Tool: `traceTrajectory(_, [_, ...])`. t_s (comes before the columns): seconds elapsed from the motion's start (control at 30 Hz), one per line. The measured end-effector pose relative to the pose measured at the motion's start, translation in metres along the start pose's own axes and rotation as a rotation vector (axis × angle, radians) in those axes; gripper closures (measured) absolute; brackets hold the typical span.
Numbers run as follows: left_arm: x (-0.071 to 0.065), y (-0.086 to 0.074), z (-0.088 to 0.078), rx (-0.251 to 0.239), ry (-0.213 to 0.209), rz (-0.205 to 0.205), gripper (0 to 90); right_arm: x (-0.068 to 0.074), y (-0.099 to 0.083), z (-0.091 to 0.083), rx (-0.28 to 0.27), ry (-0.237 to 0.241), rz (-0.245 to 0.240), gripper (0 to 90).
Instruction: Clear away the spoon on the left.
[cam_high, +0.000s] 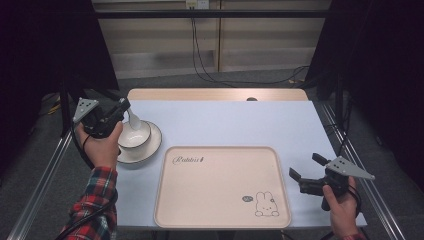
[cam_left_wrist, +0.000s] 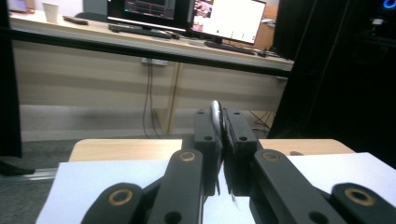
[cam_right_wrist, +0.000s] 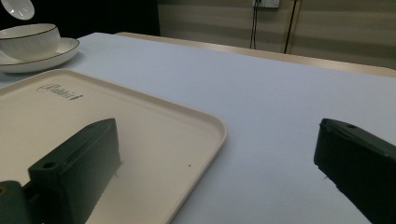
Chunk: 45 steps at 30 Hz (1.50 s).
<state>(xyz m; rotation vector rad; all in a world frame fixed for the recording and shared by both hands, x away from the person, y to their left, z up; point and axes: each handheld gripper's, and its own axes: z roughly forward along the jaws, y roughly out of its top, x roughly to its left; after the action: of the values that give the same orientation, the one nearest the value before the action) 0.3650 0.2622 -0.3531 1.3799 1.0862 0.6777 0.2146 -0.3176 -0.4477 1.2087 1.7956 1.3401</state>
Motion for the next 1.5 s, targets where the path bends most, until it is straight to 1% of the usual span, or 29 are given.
traceTrajectory(0.07, [-0.003,0.001,-0.001,-0.002,-0.009,0.001,85.4,0.001,0.0,0.001,0.0,0.003,0.0,0.1])
traceTrajectory(0.1, [-0.004,0.001,-0.001,0.003,-0.018,0.007,85.4,0.001,0.0,0.001,0.005,0.006,-0.008,0.1])
traceTrajectory(0.13, [-0.006,0.001,-0.001,0.003,-0.026,0.0,85.5,0.001,0.0,0.001,0.006,0.007,-0.009,0.2])
traceTrajectory(0.23, [-0.011,0.002,-0.002,0.01,-0.049,-0.002,85.4,0.001,0.001,0.001,0.004,0.007,-0.017,0.1])
traceTrajectory(0.27, [-0.012,0.002,-0.002,0.012,-0.067,-0.01,85.4,0.0,0.001,0.001,0.002,0.006,-0.015,0.1])
traceTrajectory(0.33, [-0.015,0.002,-0.003,0.016,-0.08,-0.014,85.4,0.0,0.001,0.0,0.004,0.004,-0.012,0.1])
traceTrajectory(0.37, [-0.017,0.002,-0.003,0.02,-0.096,-0.013,85.4,0.0,0.001,0.0,0.003,0.005,-0.012,0.1])
traceTrajectory(0.4, [-0.019,0.002,-0.003,0.023,-0.099,-0.014,85.4,0.0,0.001,0.0,0.003,0.005,-0.012,0.1])
traceTrajectory(0.43, [-0.022,0.003,-0.003,0.025,-0.113,-0.024,85.4,0.0,0.001,0.0,0.003,0.005,-0.011,0.1])
traceTrajectory(0.47, [-0.024,0.003,-0.004,0.037,-0.116,-0.012,85.5,0.0,0.001,0.0,0.003,0.005,-0.012,0.1])
traceTrajectory(0.53, [-0.027,0.002,-0.004,0.042,-0.14,-0.012,85.4,0.0,0.001,0.001,0.006,0.007,-0.025,0.1])
traceTrajectory(0.57, [-0.028,0.002,-0.004,0.043,-0.152,-0.007,85.4,0.001,0.001,0.001,0.009,0.007,-0.02,0.2])
traceTrajectory(0.6, [-0.031,0.002,-0.004,0.042,-0.155,-0.018,85.4,0.002,0.0,0.001,0.01,0.007,-0.023,0.2])
traceTrajectory(0.67, [-0.033,0.001,-0.005,0.053,-0.174,-0.016,85.5,0.002,0.0,0.002,0.01,0.013,-0.032,0.2])
traceTrajectory(0.73, [-0.036,0.0,-0.006,0.062,-0.195,-0.018,85.4,0.002,0.0,0.002,0.014,0.016,-0.032,0.2])
traceTrajectory(0.8, [-0.039,-0.002,-0.007,0.067,-0.206,-0.021,85.4,0.002,0.0,0.002,0.015,0.015,-0.034,0.2])
traceTrajectory(0.87, [-0.043,-0.003,-0.008,0.076,-0.234,-0.028,85.4,0.002,0.001,0.002,0.012,0.013,-0.033,0.2])
traceTrajectory(0.93, [-0.047,-0.005,-0.008,0.085,-0.251,-0.026,85.4,0.002,0.001,0.001,0.011,0.014,-0.034,0.2])
traceTrajectory(0.97, [-0.049,-0.006,-0.009,0.089,-0.255,-0.029,85.4,0.002,0.001,0.001,0.01,0.018,-0.036,0.2])
traceTrajectory(1.0, [-0.05,-0.007,-0.009,0.086,-0.266,-0.041,85.4,0.002,0.001,0.001,0.01,0.018,-0.036,0.2])
traceTrajectory(1.03, [-0.051,-0.008,-0.009,0.096,-0.278,-0.04,85.4,0.002,0.001,0.001,0.01,0.017,-0.035,0.1])
traceTrajectory(1.07, [-0.053,-0.009,-0.01,0.098,-0.281,-0.045,85.4,0.002,0.001,0.001,0.012,0.014,-0.037,0.2])
traceTrajectory(1.17, [-0.056,-0.01,-0.013,0.114,-0.303,-0.036,85.4,0.003,0.001,0.001,0.014,0.021,-0.049,0.1])
traceTrajectory(1.23, [-0.059,-0.01,-0.015,0.115,-0.313,-0.045,85.4,0.004,0.002,0.002,0.013,0.02,-0.052,0.1])
traceTrajectory(1.33, [-0.062,-0.012,-0.018,0.128,-0.338,-0.038,85.4,0.004,0.001,0.002,0.012,0.023,-0.052,0.1])
traceTrajectory(1.37, [-0.062,-0.014,-0.019,0.138,-0.353,-0.028,85.4,0.004,0.001,0.002,0.016,0.031,-0.056,0.2])
traceTrajectory(1.43, [-0.065,-0.017,-0.02,0.154,-0.356,-0.022,85.4,0.004,0.001,0.002,0.015,0.033,-0.056,0.2])
traceTrajectory(1.47, [-0.067,-0.019,-0.021,0.157,-0.36,-0.029,85.4,0.004,0.001,0.002,0.014,0.034,-0.058,0.2])
traceTrajectory(1.5, [-0.068,-0.021,-0.021,0.159,-0.375,-0.032,85.4,0.004,0.001,0.002,0.014,0.033,-0.058,0.2])
